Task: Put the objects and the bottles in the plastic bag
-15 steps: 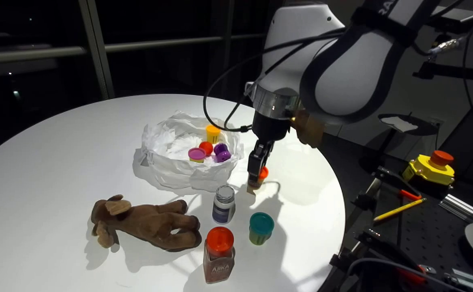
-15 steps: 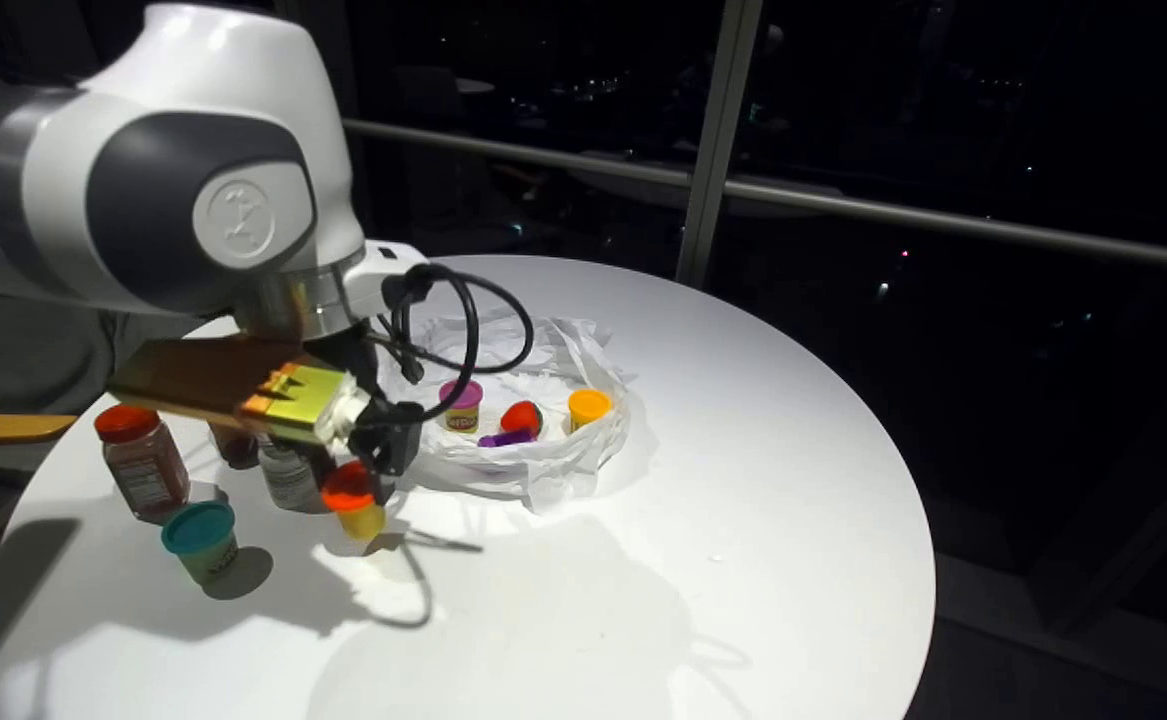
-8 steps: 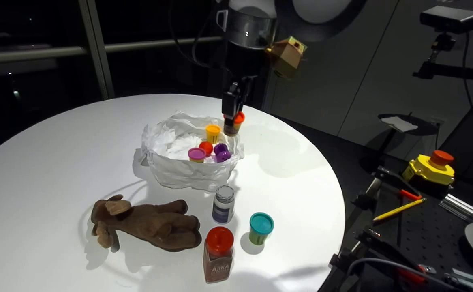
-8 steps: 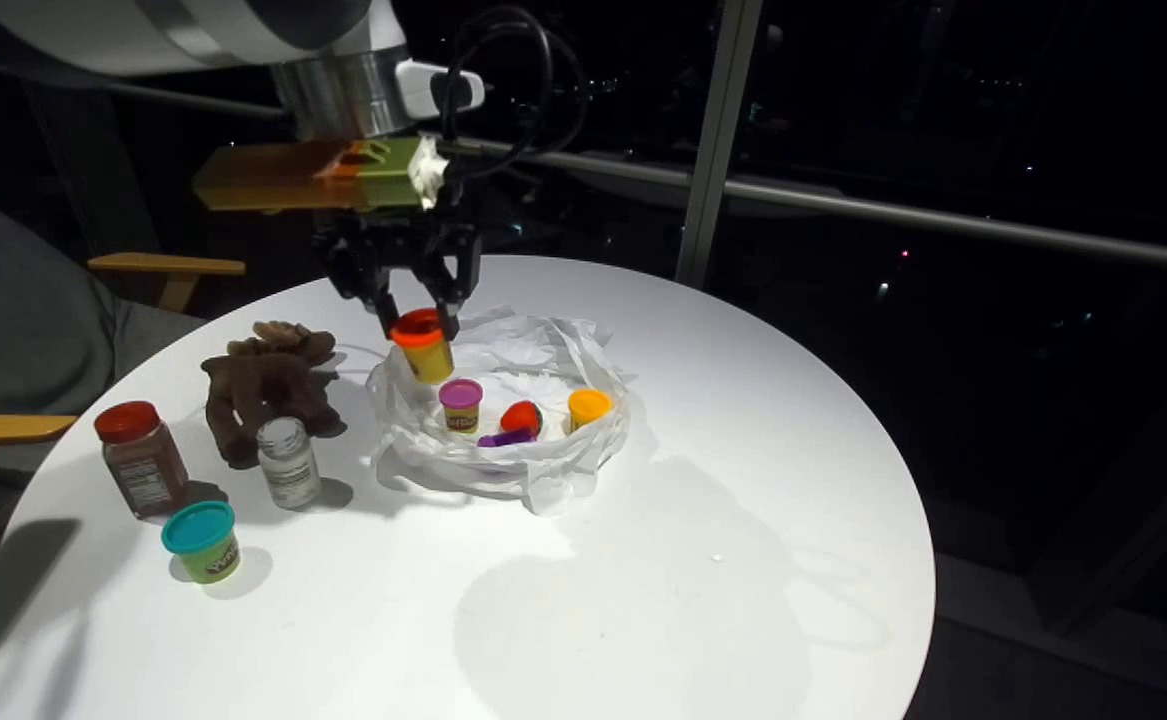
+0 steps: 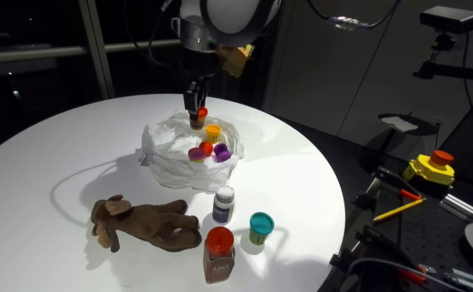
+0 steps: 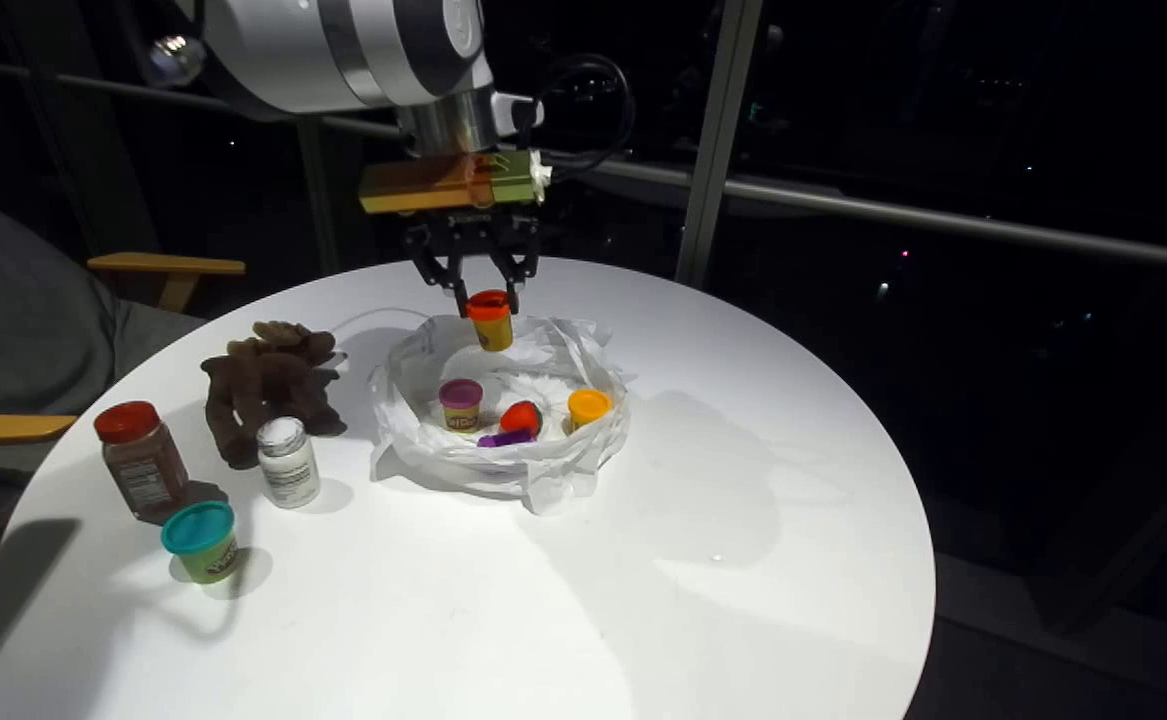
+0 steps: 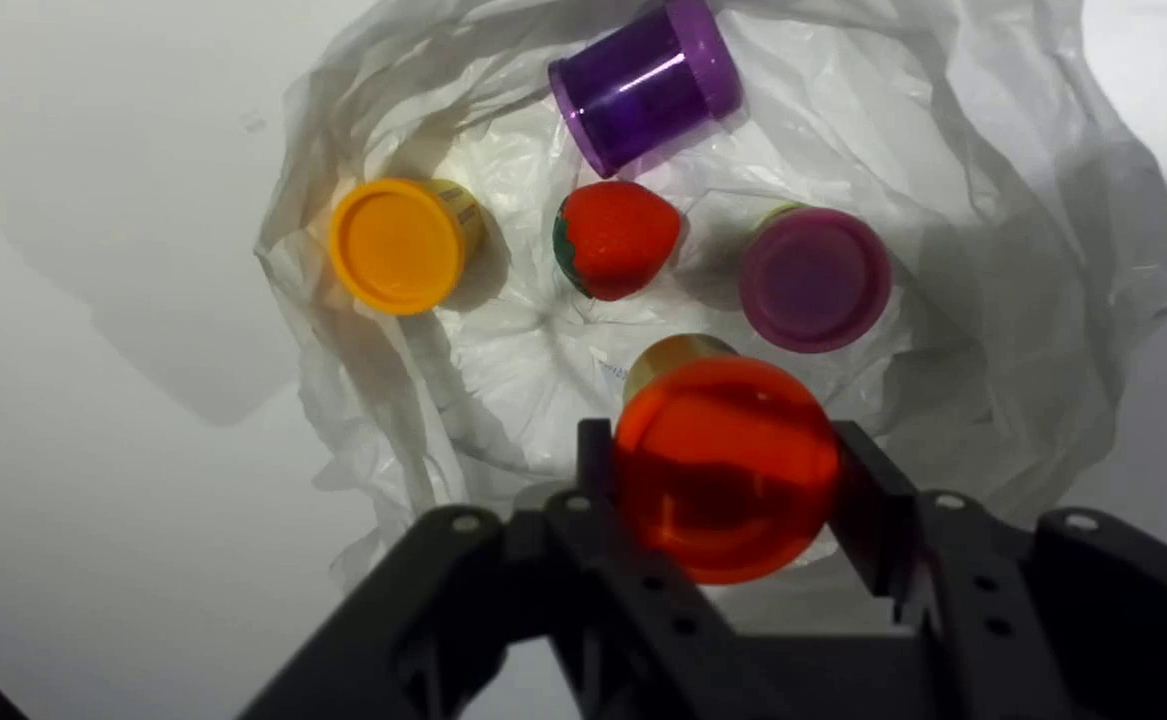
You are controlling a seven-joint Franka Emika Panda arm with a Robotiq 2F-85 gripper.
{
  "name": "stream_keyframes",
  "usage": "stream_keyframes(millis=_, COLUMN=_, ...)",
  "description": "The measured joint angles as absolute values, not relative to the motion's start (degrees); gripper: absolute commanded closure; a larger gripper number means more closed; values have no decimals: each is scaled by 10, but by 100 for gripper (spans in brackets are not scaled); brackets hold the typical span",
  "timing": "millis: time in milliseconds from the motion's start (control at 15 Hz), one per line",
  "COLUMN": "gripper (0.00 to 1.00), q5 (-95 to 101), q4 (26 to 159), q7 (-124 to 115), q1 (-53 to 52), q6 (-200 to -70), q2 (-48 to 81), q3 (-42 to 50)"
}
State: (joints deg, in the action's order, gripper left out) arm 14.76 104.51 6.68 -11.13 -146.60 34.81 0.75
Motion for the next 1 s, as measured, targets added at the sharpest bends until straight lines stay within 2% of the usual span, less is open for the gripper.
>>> stream_keyframes(millis=467, gripper=71, q5=147, q4=848, q7=108, q1=-83, q6=-1421, q2=520, q3=-3)
stream_keyframes(millis=867, gripper=71, q5=147, q4=734, q7=113, q1=-77, q6=-1409, q2=613, q3=-1)
stream_keyframes(millis=933, gripper=67, q5=147, q4=720, q7=113, q1=-77, q6=-1409, q2=620, q3=-1)
stream_keyframes(millis=1000, gripper=21, q5=147, q4=710, q7=113, q1=-77, q6=-1408, q2=626, q3=0)
